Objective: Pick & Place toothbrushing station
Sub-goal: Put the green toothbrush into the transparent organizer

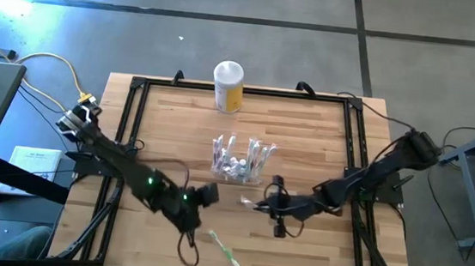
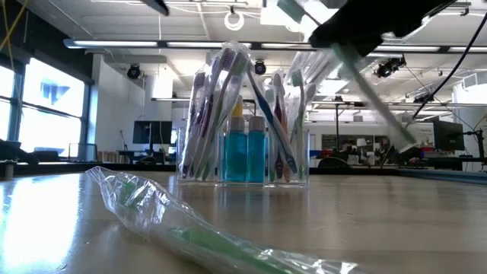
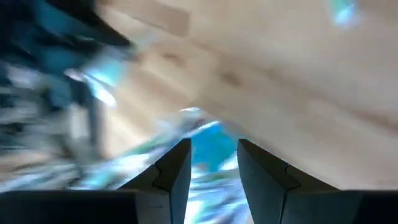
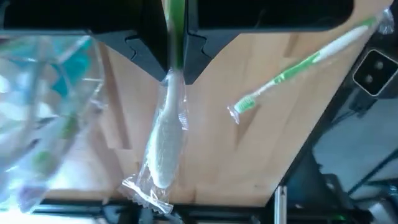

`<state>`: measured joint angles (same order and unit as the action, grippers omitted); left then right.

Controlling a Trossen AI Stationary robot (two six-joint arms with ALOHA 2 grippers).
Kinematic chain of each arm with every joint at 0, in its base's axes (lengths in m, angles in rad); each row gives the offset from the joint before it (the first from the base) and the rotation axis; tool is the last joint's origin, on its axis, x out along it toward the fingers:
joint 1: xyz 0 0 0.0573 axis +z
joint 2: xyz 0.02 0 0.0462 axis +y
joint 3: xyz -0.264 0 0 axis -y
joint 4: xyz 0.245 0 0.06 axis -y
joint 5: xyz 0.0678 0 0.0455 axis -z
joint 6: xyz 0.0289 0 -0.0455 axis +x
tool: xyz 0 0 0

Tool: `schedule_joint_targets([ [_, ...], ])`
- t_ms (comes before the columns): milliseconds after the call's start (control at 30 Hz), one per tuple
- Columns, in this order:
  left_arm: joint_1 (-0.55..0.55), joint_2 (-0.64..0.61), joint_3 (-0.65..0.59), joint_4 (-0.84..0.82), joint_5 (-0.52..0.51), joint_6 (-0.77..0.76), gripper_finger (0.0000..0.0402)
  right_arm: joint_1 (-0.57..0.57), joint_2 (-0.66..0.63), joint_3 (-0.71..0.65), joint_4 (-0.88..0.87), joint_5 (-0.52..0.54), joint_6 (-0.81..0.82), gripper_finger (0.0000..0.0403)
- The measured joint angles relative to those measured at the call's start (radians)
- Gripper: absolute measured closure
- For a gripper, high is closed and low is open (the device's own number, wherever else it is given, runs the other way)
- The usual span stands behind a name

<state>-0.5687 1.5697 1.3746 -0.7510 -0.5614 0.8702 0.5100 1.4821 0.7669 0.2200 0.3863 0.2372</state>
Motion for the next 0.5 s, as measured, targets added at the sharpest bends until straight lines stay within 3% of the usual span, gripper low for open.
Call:
schedule_joint_targets([
  [200,0.116,-0.049,0.001,-0.189,0.492,-0.363,0.0277,0.134,-0.11,0.0,-0.273,0.264,0.084,0.0386],
  [300,0.156,-0.048,0.0,-0.289,0.691,-0.458,0.0277,0.194,-0.162,0.0,-0.374,0.392,0.151,0.0386],
  [367,0.175,-0.049,-0.01,-0.305,0.762,-0.466,0.0277,0.226,-0.199,0.0,-0.431,0.463,0.141,0.0386],
  [500,0.206,-0.047,-0.052,-0.328,0.767,-0.411,0.0277,0.287,-0.297,0.0,-0.641,0.645,0.152,0.0386],
])
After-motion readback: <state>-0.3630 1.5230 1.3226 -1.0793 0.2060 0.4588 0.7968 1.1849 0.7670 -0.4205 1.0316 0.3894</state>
